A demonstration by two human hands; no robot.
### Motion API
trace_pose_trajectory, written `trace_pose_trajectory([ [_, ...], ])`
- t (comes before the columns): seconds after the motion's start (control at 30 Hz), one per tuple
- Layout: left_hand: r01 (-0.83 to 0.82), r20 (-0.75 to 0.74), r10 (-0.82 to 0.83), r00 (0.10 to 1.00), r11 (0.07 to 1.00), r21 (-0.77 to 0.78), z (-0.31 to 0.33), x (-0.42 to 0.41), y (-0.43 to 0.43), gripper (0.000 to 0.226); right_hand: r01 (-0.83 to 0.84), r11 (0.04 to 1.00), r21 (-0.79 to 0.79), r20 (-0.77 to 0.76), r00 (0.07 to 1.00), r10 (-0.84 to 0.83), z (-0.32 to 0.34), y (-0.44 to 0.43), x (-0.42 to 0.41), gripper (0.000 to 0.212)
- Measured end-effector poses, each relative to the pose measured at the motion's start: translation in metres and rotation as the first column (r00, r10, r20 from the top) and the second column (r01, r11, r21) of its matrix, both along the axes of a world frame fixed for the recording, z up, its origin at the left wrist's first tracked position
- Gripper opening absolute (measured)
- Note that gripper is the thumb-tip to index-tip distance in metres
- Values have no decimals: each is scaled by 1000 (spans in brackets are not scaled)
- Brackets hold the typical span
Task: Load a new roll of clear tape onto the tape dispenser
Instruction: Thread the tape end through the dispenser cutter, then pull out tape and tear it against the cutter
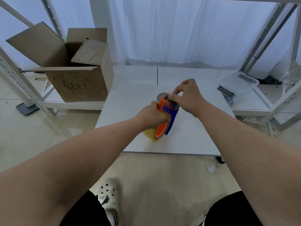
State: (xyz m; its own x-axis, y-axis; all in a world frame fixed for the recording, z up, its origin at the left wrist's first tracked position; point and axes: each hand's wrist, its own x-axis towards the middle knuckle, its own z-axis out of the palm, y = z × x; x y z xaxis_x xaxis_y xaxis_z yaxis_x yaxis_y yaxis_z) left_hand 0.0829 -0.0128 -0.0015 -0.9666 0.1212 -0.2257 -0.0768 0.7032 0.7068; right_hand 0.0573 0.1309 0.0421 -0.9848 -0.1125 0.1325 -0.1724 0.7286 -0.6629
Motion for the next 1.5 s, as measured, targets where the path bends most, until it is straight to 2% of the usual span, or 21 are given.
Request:
trace_pose_trajectory([
  [0.2,-73,-103,67,992,996,-52,9,3,4,67,72,992,-100,17,997,-70,1,0,-1,16],
  [0.3,-88,-108,79,991,993,-81,9,4,6,68,58,992,-109,-5,998,-59,2,-2,1,12],
  [0.43,-126,-74,118,990,986,-109,5,2,7,74,-12,998,69,-99,995,19,2,-9,4,10],
  [0.53,-92,-81,84,993,990,-104,6,4,6,74,-18,995,101,-90,996,27,2,-12,3,11],
  [0.63,-39,-22,39,999,999,-12,8,7,2,66,-19,988,153,-94,995,34,3,-6,2,16],
  [0.7,-28,14,27,1000,999,21,8,7,1,58,-12,959,283,-138,989,53,4,-4,0,22],
  [0.77,-6,9,7,1000,1000,-29,7,7,2,49,-8,921,389,-168,983,79,5,-5,0,26],
  [0.87,-11,-13,10,1000,993,-115,4,6,-1,45,-2,903,429,-167,983,81,3,-8,2,27],
  [1.07,-3,-92,-16,996,979,-202,6,3,-6,52,102,944,315,-95,993,-76,6,-4,-1,24],
  [1.17,4,-93,-28,995,970,-242,6,3,-7,50,159,978,136,-40,987,-155,7,-1,-4,28],
  [1.23,10,-97,-41,994,954,-300,5,4,-11,48,155,988,10,-20,988,-154,8,-1,-3,30],
  [1.37,28,-101,-57,993,964,-266,0,5,-19,55,112,988,-109,128,987,-98,9,5,2,23],
  [1.5,77,-8,-82,997,958,-277,-3,5,-20,73,137,970,-202,244,966,-86,5,9,1,38],
])
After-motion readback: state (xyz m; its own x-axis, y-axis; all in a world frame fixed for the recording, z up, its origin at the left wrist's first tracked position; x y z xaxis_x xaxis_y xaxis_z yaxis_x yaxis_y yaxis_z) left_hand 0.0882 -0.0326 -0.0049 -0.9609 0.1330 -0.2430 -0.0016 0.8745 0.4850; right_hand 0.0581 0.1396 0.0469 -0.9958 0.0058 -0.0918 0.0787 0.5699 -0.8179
